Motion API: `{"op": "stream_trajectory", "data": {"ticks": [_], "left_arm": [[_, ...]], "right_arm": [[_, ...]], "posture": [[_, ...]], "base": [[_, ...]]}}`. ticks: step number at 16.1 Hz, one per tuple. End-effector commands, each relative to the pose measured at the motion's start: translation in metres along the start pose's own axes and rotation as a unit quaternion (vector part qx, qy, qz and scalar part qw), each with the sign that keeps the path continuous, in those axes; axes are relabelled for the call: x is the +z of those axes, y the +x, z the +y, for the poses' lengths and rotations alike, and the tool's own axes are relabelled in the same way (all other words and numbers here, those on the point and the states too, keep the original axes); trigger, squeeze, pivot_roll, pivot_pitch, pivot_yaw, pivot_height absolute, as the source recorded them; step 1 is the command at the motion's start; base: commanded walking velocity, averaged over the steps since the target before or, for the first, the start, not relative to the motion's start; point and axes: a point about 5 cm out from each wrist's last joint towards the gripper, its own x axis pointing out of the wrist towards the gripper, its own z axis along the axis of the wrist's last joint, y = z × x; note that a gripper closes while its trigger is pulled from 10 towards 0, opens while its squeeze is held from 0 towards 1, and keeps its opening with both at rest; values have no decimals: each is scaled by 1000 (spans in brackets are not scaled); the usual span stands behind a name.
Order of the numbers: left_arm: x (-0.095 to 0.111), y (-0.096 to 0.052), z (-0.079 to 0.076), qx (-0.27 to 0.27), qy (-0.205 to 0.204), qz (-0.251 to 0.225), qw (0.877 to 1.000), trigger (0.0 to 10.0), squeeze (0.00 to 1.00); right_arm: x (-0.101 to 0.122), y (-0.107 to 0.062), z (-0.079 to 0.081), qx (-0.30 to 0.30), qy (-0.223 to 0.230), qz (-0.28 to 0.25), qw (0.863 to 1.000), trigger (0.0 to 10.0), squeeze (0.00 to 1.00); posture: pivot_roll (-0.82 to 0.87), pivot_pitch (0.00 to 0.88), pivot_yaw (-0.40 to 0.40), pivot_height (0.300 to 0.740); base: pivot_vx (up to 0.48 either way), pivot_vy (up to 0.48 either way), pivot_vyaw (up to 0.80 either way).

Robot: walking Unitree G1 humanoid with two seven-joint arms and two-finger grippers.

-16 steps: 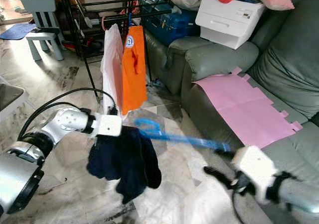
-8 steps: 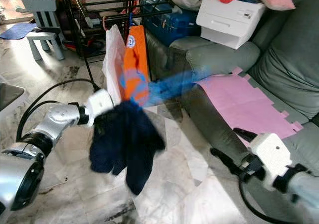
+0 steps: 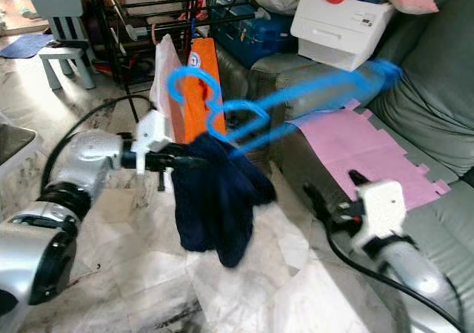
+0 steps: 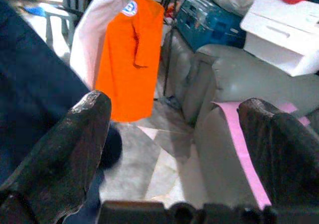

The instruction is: Hang hanger

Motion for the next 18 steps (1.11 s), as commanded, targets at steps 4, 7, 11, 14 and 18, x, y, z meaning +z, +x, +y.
{"op": "stream_trajectory", "data": {"ticks": [4, 7, 11, 14, 18], "left_arm": [[45, 15, 10, -37, 71, -81, 993, 0, 0], [57, 19, 13, -40, 80, -106, 990, 0, 0], [56, 23, 9, -53, 98, -96, 989, 0, 0], [51, 25, 6, -54, 104, -81, 990, 0, 0], [39, 27, 4, -28, 117, -39, 992, 0, 0]], "right_arm": [[-7, 24, 24, 27, 80, 7, 996, 10000, 545], [-10, 30, 47, 88, 99, 13, 991, 10000, 0], [1, 29, 66, 161, 127, -17, 979, 10000, 0], [10, 27, 69, 184, 125, -40, 974, 10000, 0], [15, 24, 72, 197, 106, -44, 974, 10000, 0]], "posture": [[-11, 0, -29, 740], [-5, 0, -28, 740], [-4, 0, -23, 740], [-7, 0, -21, 740], [-11, 0, -23, 740]], "base": [[0, 0, 0], [0, 0, 0], [0, 0, 0], [0, 0, 0], [0, 0, 0]]}}
